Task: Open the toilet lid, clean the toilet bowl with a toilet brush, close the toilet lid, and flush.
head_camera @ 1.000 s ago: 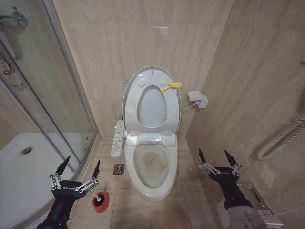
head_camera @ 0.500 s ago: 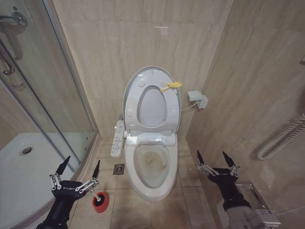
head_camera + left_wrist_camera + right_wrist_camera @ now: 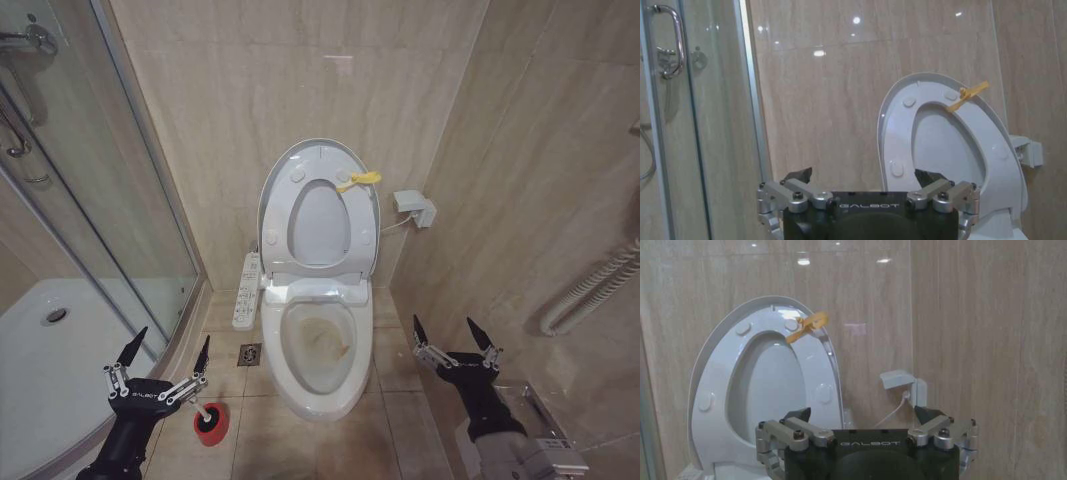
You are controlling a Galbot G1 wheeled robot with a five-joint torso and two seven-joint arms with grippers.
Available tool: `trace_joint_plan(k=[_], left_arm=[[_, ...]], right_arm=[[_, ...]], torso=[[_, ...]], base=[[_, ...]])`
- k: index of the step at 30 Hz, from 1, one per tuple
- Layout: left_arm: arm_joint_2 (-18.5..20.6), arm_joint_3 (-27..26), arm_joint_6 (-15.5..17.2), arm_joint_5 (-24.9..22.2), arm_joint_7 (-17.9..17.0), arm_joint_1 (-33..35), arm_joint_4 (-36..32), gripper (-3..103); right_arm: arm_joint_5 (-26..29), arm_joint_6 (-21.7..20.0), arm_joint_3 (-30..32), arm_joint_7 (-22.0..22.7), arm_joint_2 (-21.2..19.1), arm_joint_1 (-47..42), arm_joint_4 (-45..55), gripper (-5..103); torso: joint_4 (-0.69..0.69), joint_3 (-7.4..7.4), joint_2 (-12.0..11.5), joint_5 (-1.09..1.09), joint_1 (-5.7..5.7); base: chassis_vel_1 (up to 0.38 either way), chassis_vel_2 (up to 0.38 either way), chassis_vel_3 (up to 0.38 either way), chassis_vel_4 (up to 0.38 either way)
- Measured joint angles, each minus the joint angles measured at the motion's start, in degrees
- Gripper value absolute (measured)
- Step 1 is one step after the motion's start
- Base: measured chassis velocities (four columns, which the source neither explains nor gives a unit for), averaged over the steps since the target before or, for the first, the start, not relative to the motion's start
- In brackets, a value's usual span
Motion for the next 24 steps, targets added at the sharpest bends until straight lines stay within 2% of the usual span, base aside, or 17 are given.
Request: trace_joint_plan(k=[24], left_arm=[[0.0, 0.0, 0.0, 0.0, 0.0, 0.0, 0.0, 100]], right_arm=[[0.0, 0.0, 0.0, 0.0, 0.0, 0.0, -0.1, 100]], torso=[[0.0, 0.0, 0.0, 0.0, 0.0]], base=[[0.0, 0.0, 0.0, 0.0]])
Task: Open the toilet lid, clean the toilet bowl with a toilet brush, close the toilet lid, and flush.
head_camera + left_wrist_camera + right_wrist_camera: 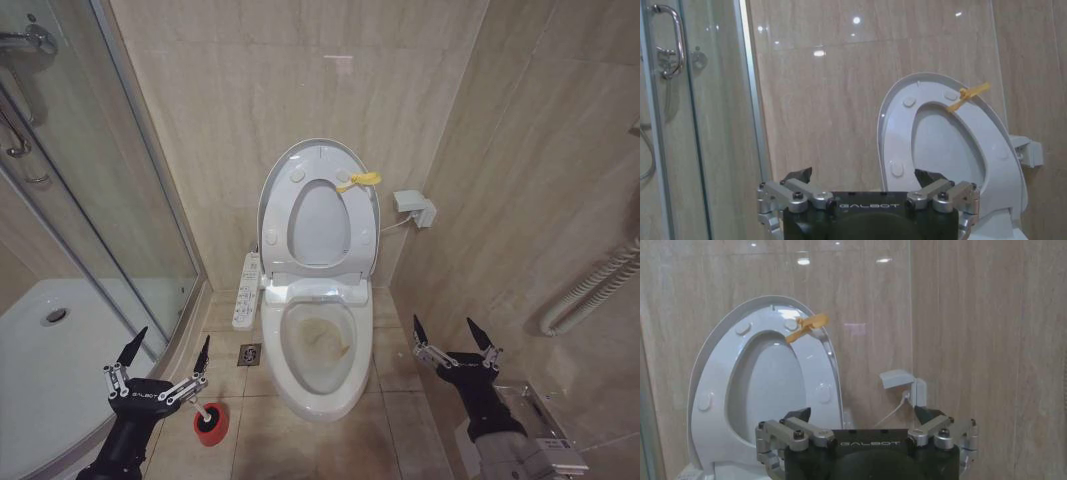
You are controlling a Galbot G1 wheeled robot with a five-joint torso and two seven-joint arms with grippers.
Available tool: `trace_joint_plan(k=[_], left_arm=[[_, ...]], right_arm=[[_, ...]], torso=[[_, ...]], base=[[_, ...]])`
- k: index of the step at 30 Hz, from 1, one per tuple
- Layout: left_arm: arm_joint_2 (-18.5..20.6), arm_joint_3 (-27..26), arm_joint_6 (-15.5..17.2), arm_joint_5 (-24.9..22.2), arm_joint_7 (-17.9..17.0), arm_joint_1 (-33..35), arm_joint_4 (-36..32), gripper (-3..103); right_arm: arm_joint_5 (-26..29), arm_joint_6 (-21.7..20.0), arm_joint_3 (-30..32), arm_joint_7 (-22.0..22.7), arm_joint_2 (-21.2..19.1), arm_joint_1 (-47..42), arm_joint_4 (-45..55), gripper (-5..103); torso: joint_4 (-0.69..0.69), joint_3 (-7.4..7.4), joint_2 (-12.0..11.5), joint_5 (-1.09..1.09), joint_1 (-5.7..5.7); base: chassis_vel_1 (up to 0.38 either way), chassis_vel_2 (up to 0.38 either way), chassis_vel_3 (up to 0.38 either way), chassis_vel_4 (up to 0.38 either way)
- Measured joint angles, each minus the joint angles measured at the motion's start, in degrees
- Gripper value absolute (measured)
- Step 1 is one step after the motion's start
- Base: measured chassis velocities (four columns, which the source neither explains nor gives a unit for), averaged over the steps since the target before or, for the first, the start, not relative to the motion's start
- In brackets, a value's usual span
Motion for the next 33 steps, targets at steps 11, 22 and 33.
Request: trace_joint_plan(k=[11, 22, 33], left_arm=[[0.0, 0.0, 0.0, 0.0, 0.0, 0.0, 0.0, 100], [0.0, 0.0, 0.0, 0.0, 0.0, 0.0, 0.0, 100], [0.0, 0.0, 0.0, 0.0, 0.0, 0.0, 0.0, 100]], right_arm=[[0.0, 0.0, 0.0, 0.0, 0.0, 0.0, 0.0, 100], [0.1, 0.0, 0.0, 0.0, 0.0, 0.0, 0.0, 100], [0.1, 0.0, 0.0, 0.0, 0.0, 0.0, 0.0, 100]], torso=[[0.0, 0.0, 0.0, 0.0, 0.0], [0.0, 0.0, 0.0, 0.0, 0.0], [0.0, 0.0, 0.0, 0.0, 0.0]], base=[[0.0, 0.0, 0.0, 0.0], [0.0, 0.0, 0.0, 0.0], [0.0, 0.0, 0.0, 0.0]])
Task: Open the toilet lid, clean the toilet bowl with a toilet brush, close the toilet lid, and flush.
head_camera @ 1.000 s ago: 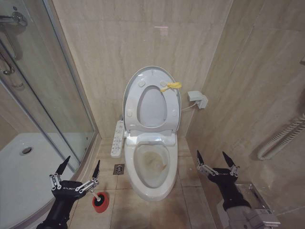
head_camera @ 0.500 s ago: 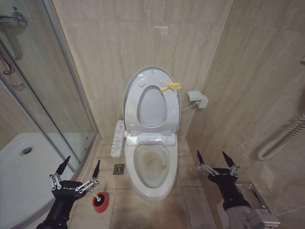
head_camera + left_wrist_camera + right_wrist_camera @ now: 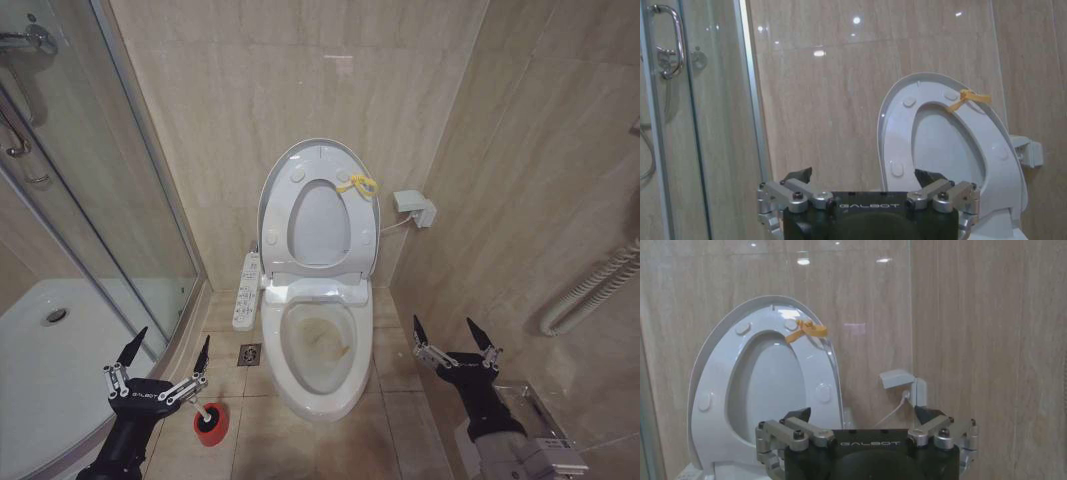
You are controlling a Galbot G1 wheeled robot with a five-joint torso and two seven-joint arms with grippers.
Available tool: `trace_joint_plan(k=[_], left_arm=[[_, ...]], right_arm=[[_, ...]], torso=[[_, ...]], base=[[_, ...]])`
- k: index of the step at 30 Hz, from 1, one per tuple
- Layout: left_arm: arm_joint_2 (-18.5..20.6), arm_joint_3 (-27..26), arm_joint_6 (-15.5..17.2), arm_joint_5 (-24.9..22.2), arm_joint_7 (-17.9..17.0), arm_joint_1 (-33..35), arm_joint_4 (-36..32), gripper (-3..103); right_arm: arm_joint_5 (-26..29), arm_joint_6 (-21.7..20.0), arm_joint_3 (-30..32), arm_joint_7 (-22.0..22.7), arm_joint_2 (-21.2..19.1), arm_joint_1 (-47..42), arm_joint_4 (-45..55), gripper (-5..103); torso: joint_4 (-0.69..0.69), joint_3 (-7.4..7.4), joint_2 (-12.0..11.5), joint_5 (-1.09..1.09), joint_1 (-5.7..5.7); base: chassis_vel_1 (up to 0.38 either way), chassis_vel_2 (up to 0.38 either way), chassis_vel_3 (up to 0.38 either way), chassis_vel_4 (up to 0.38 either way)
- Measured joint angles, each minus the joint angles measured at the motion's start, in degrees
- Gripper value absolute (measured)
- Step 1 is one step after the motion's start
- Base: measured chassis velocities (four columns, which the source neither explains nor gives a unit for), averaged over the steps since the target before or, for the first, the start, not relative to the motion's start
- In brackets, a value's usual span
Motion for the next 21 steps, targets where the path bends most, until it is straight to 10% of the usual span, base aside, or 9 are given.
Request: trace_joint_plan(k=[16, 21], left_arm=[[0.0, 0.0, 0.2, -0.1, 0.0, -0.2, 0.1, 100], [1.1, 0.2, 5.9, -2.4, 0.0, -3.6, 2.7, 100]], right_arm=[[0.0, 0.0, 0.0, 0.0, 0.0, 0.0, 0.0, 100], [0.0, 0.0, 0.0, 0.0, 0.0, 0.0, 0.0, 100]], torso=[[0.0, 0.0, 0.0, 0.0, 0.0], [0.0, 0.0, 0.0, -0.01, 0.0]], base=[[0.0, 0.0, 0.0, 0.0], [0.0, 0.0, 0.0, 0.0]])
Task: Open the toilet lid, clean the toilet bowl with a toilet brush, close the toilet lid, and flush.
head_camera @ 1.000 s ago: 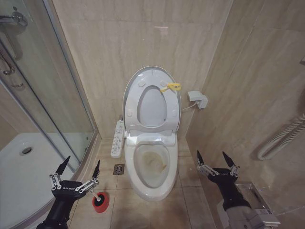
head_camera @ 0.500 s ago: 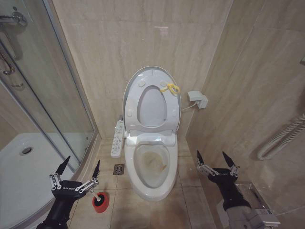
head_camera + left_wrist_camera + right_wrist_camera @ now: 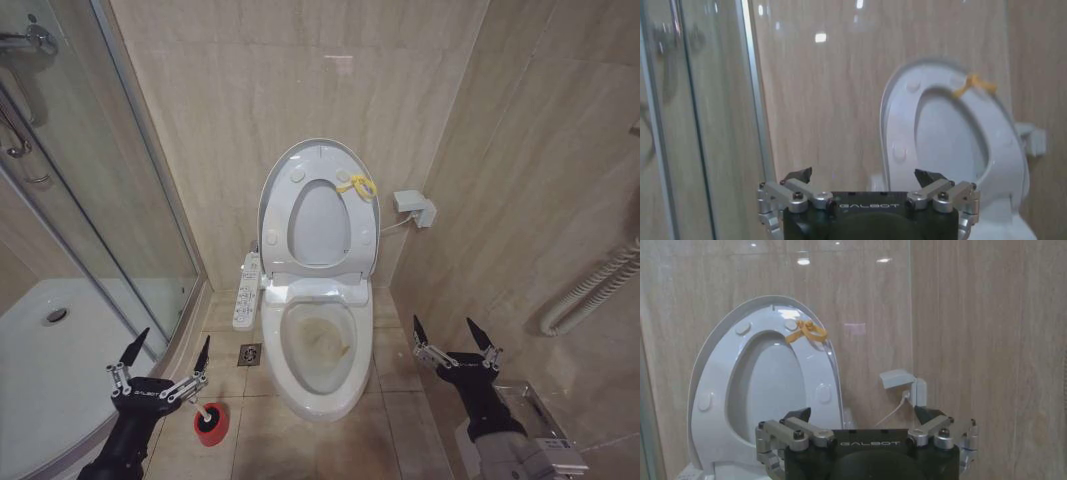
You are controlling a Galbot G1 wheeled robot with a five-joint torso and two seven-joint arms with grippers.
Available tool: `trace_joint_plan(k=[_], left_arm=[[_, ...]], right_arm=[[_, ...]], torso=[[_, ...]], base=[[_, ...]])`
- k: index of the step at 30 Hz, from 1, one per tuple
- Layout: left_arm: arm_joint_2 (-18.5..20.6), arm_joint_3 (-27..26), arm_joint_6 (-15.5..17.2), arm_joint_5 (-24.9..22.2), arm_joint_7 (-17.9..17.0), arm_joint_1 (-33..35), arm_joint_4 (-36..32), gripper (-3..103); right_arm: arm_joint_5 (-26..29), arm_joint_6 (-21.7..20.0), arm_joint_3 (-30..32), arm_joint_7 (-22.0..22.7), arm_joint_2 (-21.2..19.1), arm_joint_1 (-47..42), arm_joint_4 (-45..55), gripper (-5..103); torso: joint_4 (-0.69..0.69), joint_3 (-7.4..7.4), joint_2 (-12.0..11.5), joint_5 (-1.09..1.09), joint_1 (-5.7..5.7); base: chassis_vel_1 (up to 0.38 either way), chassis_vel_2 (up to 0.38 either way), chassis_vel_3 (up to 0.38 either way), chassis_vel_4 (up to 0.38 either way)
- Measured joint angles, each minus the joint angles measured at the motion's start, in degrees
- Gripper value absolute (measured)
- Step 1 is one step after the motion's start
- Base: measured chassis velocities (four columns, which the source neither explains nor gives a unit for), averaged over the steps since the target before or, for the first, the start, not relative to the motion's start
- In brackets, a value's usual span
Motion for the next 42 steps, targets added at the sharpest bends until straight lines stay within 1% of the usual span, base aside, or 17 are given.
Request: trace_joint_plan(k=[2, 3, 5, 6, 9, 10, 13, 14, 16, 19, 26, 29, 30, 34, 35, 38, 42], left_arm=[[0.8, 0.1, 4.1, -1.6, 0.0, -2.4, 1.9, 100], [0.8, 0.1, 4.1, -1.6, 0.0, -2.4, 1.9, 100], [1.5, 0.2, 8.1, -3.3, 0.1, -4.8, 3.8, 100], [1.5, 0.2, 8.1, -3.3, 0.1, -4.8, 3.8, 100], [2.8, 0.4, 14.8, -6.0, 0.1, -8.8, 6.9, 100], [2.8, 0.4, 14.8, -6.0, 0.1, -8.8, 6.9, 100], [4.0, 0.6, 20.8, -8.5, 0.2, -12.3, 9.7, 100], [4.0, 0.6, 20.8, -8.5, 0.2, -12.3, 9.7, 100], [4.7, 0.8, 24.6, -10.0, 0.3, -14.6, 11.4, 100], [4.9, 0.8, 25.6, -10.4, 0.3, -15.2, 11.9, 100], [4.9, 0.8, 25.2, -10.5, 0.4, -15.4, 12.0, 95], [4.5, 0.6, 20.3, -9.6, 1.3, -14.8, 11.8, 95], [4.5, 0.6, 20.3, -9.6, 1.3, -14.8, 11.8, 95], [3.8, 0.2, 11.5, -7.7, 2.9, -13.9, 11.0, 97], [3.8, 0.2, 11.5, -7.7, 2.9, -13.9, 11.0, 97], [3.3, -0.1, 5.4, -6.4, 4.0, -13.2, 10.5, 97], [3.1, -0.2, 3.1, -5.9, 4.4, -12.9, 10.3, 95]], right_arm=[[0.0, 0.0, 0.0, 0.0, 0.0, 0.0, 0.0, 100], [0.0, 0.0, 0.0, 0.0, 0.0, 0.0, 0.0, 100], [0.0, 0.0, 0.0, 0.0, 0.0, 0.0, 0.0, 100], [0.0, 0.0, 0.0, 0.0, 0.0, 0.0, 0.0, 100], [0.0, 0.0, 0.0, 0.0, 0.0, 0.0, 0.0, 100], [0.0, 0.0, 0.0, 0.0, 0.0, 0.0, 0.0, 100], [0.0, 0.0, 0.0, 0.0, 0.0, 0.0, 0.0, 100], [0.0, 0.0, 0.0, 0.0, 0.0, 0.0, 0.0, 100], [0.0, 0.0, 0.0, 0.0, 0.0, 0.0, 0.0, 100], [0.0, 0.0, 0.0, 0.0, 0.0, 0.0, 0.0, 100], [0.0, 0.0, 0.0, 0.0, 0.0, 0.0, 0.0, 100], [0.0, 0.0, 0.0, 0.0, 0.0, 0.0, 0.0, 100], [0.0, 0.0, 0.0, 0.0, 0.0, 0.0, 0.0, 100], [0.0, 0.0, 0.0, 0.0, 0.0, 0.0, 0.0, 100], [0.0, 0.0, 0.0, 0.0, 0.0, 0.0, 0.0, 100], [0.0, 0.0, 0.0, 0.0, 0.0, 0.0, 0.0, 100], [0.0, 0.0, 0.0, 0.0, 0.0, 0.0, 0.0, 100]], torso=[[0.0, 0.0, 0.0, 0.0, 0.0], [0.0, 0.0, 0.0, 0.0, 0.0], [0.0, 0.0, 0.0, 0.0, 0.0], [0.0, 0.0, 0.0, 0.0, 0.0], [0.0, 0.0, 0.0, 0.0, 0.0], [0.0, 0.0, 0.0, 0.0, 0.0], [0.0, 0.0, 0.0, 0.0, 0.0], [0.0, 0.0, 0.0, 0.0, 0.0], [-0.02, 0.0, 0.0, -0.01, 0.0], [0.0, 0.0, 0.0, 0.0, 0.0], [0.0, 0.0, 0.0, 0.0, 0.0], [0.0, 0.0, 0.0, 0.0, 0.0], [0.0, 0.0, 0.0, 0.0, 0.0], [0.0, 0.0, 0.0, 0.01, 0.0], [0.0, 0.0, 0.0, 0.01, 0.0], [0.0, 0.0, 0.0, 0.01, 0.0], [0.0, 0.0, 0.0, 0.01, 0.0]], base=[[0.0, 0.0, 0.0, 0.0], [0.0, 0.0, 0.0, 0.0], [0.0, 0.0, 0.0, 0.0], [0.0, 0.0, 0.0, 0.0], [0.0, 0.0, 0.0, 0.0], [0.0, 0.0, 0.0, 0.0], [0.0, 0.0, 0.0, 0.0], [0.0, 0.0, 0.0, 0.0], [0.0, 0.0, 0.0, 0.0], [0.0, 0.0, 0.0, 0.0], [0.0, 0.0, 0.0, 0.0], [0.0, 0.0, 0.0, 0.0], [0.0, 0.0, 0.0, 0.0], [0.0, 0.0, 0.0, 0.0], [0.0, 0.0, 0.0, 0.0], [0.0, 0.0, 0.0, 0.0], [0.0, 0.0, 0.0, 0.0]])
